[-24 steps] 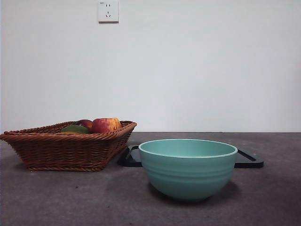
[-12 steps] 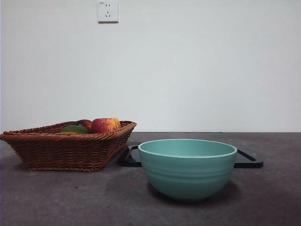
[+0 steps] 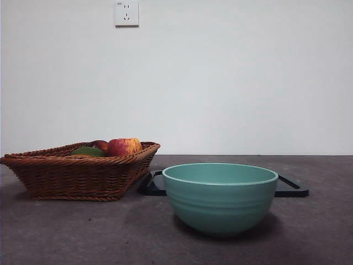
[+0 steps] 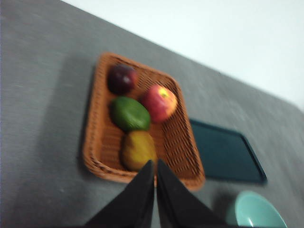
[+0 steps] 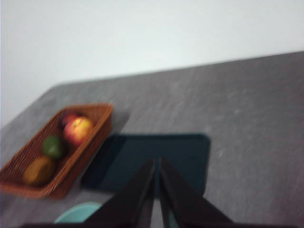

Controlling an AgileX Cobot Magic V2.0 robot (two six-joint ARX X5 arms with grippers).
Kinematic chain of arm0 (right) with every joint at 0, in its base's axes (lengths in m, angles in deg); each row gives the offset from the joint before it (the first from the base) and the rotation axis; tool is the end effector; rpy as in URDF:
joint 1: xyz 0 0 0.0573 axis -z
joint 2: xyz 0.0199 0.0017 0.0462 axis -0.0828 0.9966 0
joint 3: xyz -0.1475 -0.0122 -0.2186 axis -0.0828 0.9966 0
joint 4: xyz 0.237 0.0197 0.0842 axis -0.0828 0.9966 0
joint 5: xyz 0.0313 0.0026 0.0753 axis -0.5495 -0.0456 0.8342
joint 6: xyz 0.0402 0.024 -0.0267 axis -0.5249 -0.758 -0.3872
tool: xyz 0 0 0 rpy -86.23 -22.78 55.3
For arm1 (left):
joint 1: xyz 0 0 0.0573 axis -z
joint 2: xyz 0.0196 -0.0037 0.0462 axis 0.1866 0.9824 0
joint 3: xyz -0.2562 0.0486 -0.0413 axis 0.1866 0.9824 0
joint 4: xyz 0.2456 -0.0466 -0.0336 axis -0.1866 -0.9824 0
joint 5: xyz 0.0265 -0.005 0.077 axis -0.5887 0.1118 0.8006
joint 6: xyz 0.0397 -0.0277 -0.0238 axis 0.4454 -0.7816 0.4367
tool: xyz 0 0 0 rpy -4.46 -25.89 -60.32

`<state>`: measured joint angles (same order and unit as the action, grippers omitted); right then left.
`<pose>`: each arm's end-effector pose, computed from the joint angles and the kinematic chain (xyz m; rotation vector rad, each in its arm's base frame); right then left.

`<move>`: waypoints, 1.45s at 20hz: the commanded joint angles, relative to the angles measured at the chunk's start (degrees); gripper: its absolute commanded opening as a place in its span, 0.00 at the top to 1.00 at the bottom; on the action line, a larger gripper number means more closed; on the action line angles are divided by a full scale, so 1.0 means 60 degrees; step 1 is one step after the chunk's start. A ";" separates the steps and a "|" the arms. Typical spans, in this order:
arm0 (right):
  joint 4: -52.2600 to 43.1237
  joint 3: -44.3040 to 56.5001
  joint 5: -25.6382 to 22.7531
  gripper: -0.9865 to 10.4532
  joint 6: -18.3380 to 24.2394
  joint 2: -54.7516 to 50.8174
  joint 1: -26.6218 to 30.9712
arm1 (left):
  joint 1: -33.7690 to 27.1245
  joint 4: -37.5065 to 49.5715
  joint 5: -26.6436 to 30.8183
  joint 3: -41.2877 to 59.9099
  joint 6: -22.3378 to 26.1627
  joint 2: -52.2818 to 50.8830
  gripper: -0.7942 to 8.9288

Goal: Pick up the wifruite, put it on the bowl, pick up the plate, put it on desk

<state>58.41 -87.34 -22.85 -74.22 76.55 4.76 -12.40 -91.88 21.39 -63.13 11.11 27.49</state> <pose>0.0824 0.0112 0.3008 0.2747 0.2881 0.3618 0.0818 -0.0084 0.2741 -0.4198 0.3933 -0.2860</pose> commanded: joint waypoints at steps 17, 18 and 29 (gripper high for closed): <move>0.4539 -0.3115 0.1993 0.90 0.3056 0.4470 -0.2605 | 0.1541 -0.3599 -0.1483 -0.2907 0.3599 0.3650 0.91; 0.4543 -0.3115 0.1989 0.90 0.3042 0.4470 -0.2688 | 0.1541 -0.3625 -0.1483 -0.2907 0.3588 0.3650 0.87; 0.4612 -0.3115 0.1993 0.54 0.2765 0.4470 -0.2732 | 0.1541 -0.3544 -0.1479 -0.2907 0.3264 0.3657 0.47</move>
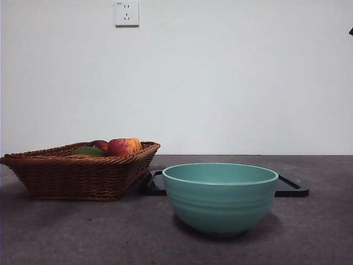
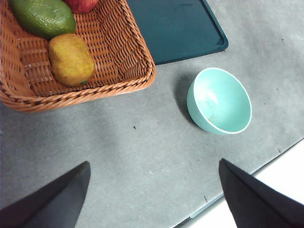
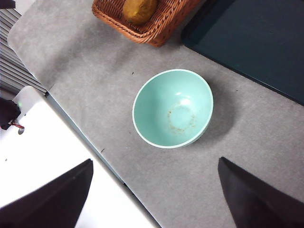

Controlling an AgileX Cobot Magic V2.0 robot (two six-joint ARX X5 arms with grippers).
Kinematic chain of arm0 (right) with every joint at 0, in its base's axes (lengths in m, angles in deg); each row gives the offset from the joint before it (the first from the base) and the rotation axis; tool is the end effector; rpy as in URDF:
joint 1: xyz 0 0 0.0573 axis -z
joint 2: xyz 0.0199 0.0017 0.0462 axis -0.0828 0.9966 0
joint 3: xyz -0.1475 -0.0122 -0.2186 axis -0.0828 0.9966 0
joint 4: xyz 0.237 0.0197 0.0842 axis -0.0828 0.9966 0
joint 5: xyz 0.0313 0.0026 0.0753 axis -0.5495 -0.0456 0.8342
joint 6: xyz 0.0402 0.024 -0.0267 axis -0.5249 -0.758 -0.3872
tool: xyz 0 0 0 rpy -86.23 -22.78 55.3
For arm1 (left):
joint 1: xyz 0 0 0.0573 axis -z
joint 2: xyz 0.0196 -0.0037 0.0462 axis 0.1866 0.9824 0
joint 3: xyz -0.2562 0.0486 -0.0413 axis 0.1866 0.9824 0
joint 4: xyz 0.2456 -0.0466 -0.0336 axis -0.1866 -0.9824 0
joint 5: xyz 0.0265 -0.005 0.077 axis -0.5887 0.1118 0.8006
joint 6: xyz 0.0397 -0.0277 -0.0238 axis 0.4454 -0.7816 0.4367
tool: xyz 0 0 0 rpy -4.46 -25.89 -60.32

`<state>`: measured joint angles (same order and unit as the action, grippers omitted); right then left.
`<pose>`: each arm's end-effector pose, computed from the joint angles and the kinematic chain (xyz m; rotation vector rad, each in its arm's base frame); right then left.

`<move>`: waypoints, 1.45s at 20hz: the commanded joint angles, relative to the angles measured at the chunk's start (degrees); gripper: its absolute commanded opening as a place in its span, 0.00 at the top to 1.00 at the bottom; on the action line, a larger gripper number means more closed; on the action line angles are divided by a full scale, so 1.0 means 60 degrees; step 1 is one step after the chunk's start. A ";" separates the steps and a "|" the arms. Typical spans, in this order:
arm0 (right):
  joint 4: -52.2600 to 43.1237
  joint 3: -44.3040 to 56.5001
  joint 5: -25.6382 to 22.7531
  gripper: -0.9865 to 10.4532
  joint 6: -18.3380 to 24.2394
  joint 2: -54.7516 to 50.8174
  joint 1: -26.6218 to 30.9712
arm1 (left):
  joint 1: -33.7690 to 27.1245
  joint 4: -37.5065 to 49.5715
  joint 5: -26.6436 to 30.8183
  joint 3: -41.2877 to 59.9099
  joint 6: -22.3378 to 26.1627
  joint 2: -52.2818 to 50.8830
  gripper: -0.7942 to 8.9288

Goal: Pick up the wifruite, put it on the bowl, pick up the plate, put it on desk

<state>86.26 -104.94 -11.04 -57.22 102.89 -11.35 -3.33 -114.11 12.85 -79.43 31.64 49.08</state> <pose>0.1228 0.0525 0.3183 0.0868 0.8734 0.8497 0.1111 -0.0292 0.3030 -0.1650 0.8168 -0.6220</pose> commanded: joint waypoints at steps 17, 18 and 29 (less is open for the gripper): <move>-0.0069 -0.0182 0.0025 0.54 -0.0109 0.0080 -0.0047 | 0.1661 0.2120 0.2907 -0.2495 -0.1067 0.5034 0.47; -0.0069 -0.0182 0.0022 0.54 -0.0109 0.0080 -0.0047 | 0.1781 0.2233 0.3169 -0.2623 -0.1078 0.5475 0.47; -0.0073 -0.0182 0.0022 0.54 -0.0135 0.0080 -0.0047 | 0.2393 0.4153 0.5220 -0.2914 -0.1202 0.8983 0.48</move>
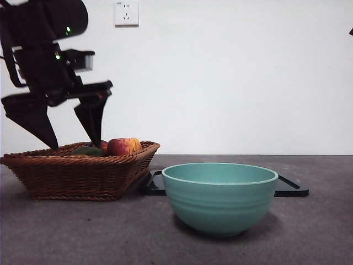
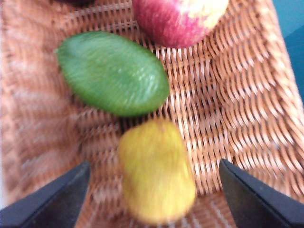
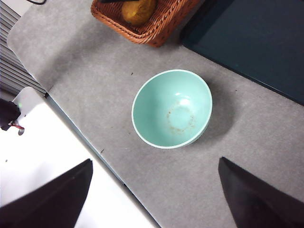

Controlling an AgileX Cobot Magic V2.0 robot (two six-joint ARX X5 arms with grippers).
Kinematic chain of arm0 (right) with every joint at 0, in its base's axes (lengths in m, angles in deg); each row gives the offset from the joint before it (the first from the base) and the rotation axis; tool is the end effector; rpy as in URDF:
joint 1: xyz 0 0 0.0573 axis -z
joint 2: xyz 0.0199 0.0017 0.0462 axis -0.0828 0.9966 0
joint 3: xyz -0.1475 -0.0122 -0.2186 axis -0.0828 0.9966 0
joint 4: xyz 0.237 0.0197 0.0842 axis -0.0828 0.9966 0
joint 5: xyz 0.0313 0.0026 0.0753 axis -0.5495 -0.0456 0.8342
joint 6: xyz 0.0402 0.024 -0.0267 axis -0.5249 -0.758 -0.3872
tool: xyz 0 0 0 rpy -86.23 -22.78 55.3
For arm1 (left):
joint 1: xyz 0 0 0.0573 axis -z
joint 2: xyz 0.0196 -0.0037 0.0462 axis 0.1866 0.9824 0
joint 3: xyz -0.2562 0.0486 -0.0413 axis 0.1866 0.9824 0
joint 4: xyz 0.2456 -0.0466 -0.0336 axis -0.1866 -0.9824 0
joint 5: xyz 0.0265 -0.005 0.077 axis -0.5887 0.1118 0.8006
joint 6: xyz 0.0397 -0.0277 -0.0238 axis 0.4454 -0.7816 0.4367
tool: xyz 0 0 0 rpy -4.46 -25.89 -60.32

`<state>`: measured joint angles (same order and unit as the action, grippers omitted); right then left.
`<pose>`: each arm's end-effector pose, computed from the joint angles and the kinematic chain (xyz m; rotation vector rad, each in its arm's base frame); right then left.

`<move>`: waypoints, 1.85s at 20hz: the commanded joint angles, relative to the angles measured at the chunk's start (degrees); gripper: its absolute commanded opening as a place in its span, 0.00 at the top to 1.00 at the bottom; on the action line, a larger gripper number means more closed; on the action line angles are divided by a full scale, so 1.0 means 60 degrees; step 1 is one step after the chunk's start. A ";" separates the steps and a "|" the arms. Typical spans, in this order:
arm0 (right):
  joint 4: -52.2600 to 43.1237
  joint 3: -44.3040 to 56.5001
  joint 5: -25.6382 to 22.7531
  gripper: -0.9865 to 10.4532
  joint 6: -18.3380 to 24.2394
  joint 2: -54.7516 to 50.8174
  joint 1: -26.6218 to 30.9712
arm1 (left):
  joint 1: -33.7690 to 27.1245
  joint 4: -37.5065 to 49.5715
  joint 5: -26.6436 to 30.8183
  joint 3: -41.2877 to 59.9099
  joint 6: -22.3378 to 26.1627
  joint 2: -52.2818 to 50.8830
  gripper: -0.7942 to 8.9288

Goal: Pick up the wifruite, put it on the bowl, pick up the plate, put it on desk

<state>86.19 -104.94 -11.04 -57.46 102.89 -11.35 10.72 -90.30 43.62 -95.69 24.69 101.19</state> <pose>0.1229 0.0526 0.3183 0.0903 0.8740 0.8480 0.3029 -0.1189 0.2271 0.0876 1.0329 -0.2723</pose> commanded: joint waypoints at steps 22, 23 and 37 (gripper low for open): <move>-0.0055 -0.0182 0.0025 0.54 -0.0098 0.0080 -0.0047 | 0.0918 -0.0164 -0.0342 -0.0259 -0.0127 -0.1953 0.70; -0.0055 -0.0182 0.0025 0.54 -0.0098 0.0080 -0.0047 | 0.1351 -0.0200 -0.0736 -0.0259 -0.0299 -0.2408 0.70; -0.0051 -0.0182 0.0025 0.54 -0.0310 0.0080 -0.0047 | 0.5610 0.1902 -0.0590 -0.0259 -0.0506 0.0616 0.70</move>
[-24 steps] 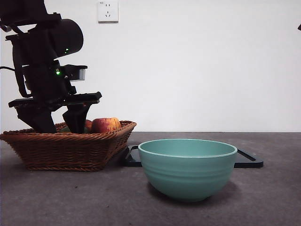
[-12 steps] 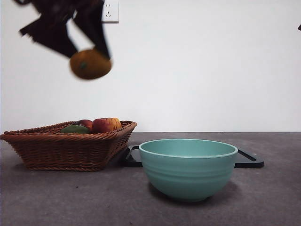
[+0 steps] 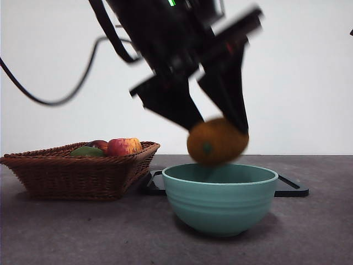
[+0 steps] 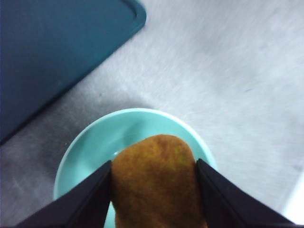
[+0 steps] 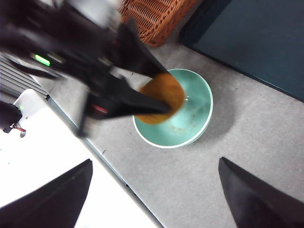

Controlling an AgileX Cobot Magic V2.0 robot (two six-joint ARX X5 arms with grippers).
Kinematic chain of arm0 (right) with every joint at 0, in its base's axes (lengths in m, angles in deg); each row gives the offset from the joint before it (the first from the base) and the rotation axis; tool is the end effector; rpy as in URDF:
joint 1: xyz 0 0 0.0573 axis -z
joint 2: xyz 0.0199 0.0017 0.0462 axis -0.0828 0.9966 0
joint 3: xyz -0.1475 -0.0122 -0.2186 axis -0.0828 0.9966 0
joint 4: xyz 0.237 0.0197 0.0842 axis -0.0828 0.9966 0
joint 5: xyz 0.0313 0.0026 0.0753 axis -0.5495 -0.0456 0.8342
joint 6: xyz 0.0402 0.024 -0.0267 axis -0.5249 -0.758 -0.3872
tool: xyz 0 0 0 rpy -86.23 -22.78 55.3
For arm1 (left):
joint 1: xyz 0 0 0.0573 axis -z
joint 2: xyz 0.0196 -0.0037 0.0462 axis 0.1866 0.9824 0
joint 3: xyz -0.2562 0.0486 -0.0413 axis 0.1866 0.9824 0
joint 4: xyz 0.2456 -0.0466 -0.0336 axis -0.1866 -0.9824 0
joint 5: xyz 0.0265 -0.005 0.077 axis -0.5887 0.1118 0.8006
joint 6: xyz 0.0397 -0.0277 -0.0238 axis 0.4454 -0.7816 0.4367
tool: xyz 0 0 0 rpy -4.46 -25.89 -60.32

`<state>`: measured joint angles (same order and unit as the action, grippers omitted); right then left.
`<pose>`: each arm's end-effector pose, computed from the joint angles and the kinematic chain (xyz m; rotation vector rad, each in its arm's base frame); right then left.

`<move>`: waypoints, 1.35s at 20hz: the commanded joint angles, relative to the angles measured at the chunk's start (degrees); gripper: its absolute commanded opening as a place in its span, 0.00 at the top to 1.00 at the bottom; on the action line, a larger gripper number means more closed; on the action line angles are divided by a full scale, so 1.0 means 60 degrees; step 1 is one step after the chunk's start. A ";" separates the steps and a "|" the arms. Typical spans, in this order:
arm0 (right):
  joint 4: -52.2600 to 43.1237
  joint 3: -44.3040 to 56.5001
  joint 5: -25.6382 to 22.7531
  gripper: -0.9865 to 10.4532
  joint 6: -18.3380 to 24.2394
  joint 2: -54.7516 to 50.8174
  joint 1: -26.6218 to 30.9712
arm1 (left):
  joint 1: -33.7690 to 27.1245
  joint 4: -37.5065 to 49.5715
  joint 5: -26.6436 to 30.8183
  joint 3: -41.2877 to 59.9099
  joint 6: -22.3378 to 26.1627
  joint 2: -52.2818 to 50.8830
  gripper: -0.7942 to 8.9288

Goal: Pick up the wifruite, put it on the bowl, pick up the plate, put it on desk

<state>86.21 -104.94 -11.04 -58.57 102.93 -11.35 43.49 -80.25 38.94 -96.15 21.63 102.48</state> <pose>0.1230 0.0526 0.3182 0.1074 0.8834 0.8396 0.1988 -0.2797 0.2323 0.2320 0.8964 -0.8752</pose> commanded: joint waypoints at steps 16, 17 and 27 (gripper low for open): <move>-0.0022 -0.0182 0.0022 0.54 -0.0124 0.0073 -0.0047 | 0.0357 0.0372 0.0718 -0.0226 0.0087 0.1421 0.54; -0.0025 -0.0182 0.0022 0.54 -0.0120 0.0073 -0.0047 | 0.0357 0.0375 0.0718 -0.0226 0.0069 0.1351 0.54; -0.0025 -0.0182 0.0018 0.54 -0.0120 0.0073 -0.0047 | -0.0087 -0.0288 0.0714 -0.0233 0.0004 -0.1552 0.54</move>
<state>86.24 -104.94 -11.04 -58.92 102.93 -11.35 42.44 -82.30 43.12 -96.26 21.78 92.95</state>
